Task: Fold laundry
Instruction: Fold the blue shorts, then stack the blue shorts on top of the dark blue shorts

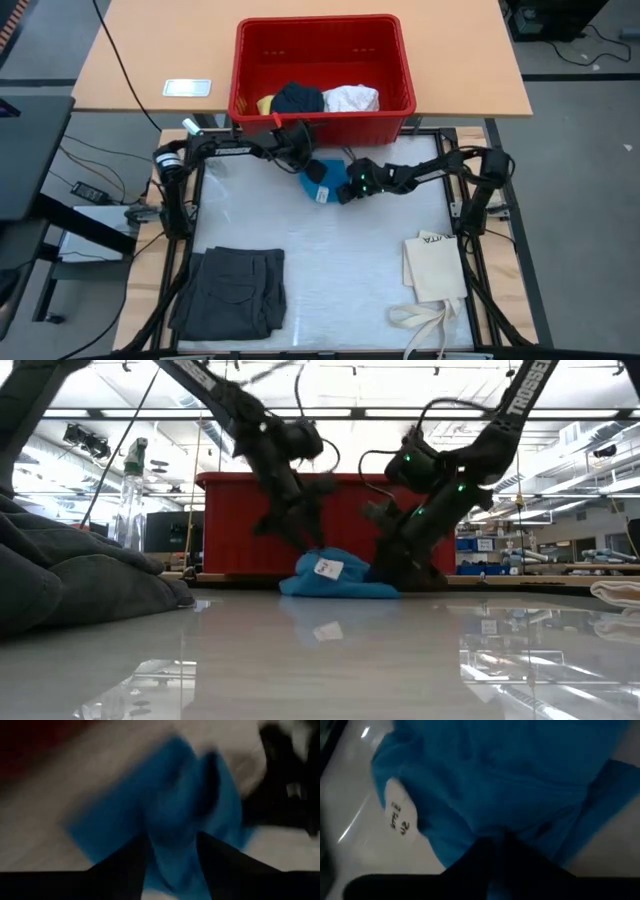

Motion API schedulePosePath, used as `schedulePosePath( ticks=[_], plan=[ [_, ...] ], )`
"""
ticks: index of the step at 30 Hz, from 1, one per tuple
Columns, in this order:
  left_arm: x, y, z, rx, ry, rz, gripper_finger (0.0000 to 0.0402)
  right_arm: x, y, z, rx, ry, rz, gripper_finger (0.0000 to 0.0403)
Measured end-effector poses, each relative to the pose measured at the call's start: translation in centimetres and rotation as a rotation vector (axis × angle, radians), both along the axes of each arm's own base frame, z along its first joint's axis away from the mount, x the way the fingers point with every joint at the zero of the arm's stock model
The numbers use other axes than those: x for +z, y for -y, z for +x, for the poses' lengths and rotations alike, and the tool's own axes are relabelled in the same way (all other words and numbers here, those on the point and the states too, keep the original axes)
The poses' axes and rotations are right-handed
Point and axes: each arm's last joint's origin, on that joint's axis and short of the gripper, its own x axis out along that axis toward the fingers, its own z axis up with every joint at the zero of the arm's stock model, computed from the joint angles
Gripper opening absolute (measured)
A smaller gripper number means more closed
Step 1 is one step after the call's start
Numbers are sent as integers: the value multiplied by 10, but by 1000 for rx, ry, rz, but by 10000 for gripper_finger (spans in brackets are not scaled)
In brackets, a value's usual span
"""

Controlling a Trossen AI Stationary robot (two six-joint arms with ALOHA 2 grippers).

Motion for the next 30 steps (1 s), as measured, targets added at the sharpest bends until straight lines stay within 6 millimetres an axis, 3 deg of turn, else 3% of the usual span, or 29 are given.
schedulePosePath(
  ticks=[6,11,19,25,30],
  plan=[
    [31,17,-23,-23,-106,69,228,28,-61,0,176,9,125,36],
    [37,47,-25,-70,-165,11,272,60,-90,-7,106,66,57,71],
    [36,115,-7,-129,-106,-65,326,92,-100,-30,17,69,-38,173],
    [5,150,-14,-7,-125,-190,339,82,-97,-40,-60,-58,51,257],
    [-6,170,-19,71,-62,-262,348,77,-90,-35,45,-68,84,328]
  ],
)
